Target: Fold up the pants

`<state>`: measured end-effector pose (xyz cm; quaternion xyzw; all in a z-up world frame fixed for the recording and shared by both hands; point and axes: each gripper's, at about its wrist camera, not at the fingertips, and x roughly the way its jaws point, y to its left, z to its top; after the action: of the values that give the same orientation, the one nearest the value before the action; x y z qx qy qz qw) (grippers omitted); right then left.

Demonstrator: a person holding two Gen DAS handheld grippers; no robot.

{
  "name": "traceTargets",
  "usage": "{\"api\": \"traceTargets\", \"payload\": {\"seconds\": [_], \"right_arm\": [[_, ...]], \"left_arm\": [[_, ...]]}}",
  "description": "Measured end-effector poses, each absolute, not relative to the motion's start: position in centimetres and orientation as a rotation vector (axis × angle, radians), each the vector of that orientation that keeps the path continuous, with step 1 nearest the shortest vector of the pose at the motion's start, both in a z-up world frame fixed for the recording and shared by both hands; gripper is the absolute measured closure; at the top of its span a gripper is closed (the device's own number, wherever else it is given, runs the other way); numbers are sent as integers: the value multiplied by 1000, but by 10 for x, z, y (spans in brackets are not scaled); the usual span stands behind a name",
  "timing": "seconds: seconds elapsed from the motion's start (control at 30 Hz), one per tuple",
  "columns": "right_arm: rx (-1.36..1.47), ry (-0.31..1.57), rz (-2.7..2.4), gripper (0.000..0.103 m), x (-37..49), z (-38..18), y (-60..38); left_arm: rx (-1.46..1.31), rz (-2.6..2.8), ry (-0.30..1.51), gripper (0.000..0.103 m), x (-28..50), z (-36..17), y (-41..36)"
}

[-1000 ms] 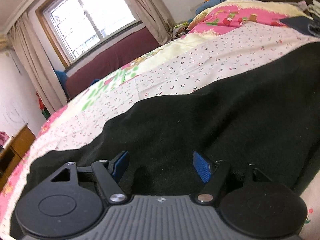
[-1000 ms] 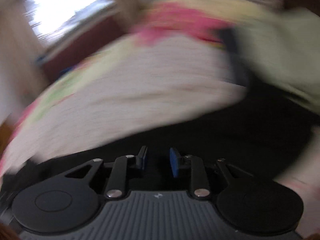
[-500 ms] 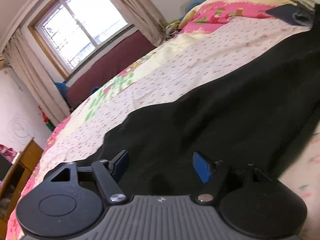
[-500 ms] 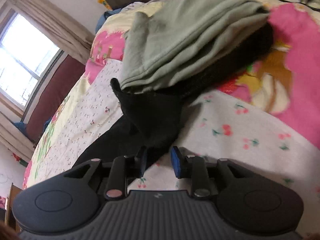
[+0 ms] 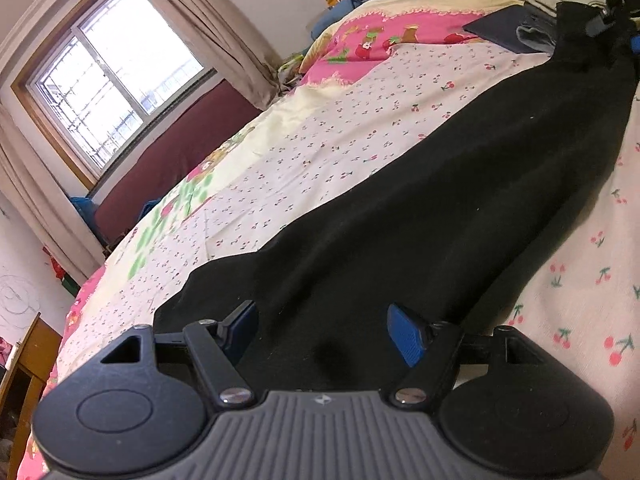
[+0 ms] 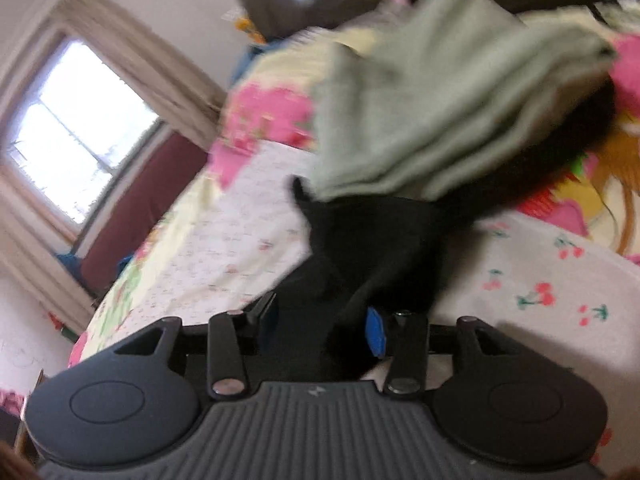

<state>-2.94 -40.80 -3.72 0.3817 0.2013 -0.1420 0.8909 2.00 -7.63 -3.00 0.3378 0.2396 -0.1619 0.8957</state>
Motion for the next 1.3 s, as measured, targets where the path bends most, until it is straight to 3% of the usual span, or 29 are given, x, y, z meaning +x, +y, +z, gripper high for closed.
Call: {"api": "traceTargets", "payload": {"seconds": [0.23, 0.57, 0.87, 1.13, 1.3], "right_arm": [[693, 412, -264, 56, -26, -35, -393], [913, 503, -299, 58, -53, -58, -432], [1028, 572, -182, 51, -24, -68, -432], [1185, 436, -187, 51, -30, -81, -440], [1216, 450, -121, 50, 8, -86, -442]], "left_arm": [[744, -337, 494, 19, 16, -36, -87], [760, -348, 490, 19, 13, -36, -86], [713, -360, 498, 19, 17, -36, -79], [672, -371, 508, 19, 19, -35, -76], [687, -367, 502, 19, 18, -37, -81]]}}
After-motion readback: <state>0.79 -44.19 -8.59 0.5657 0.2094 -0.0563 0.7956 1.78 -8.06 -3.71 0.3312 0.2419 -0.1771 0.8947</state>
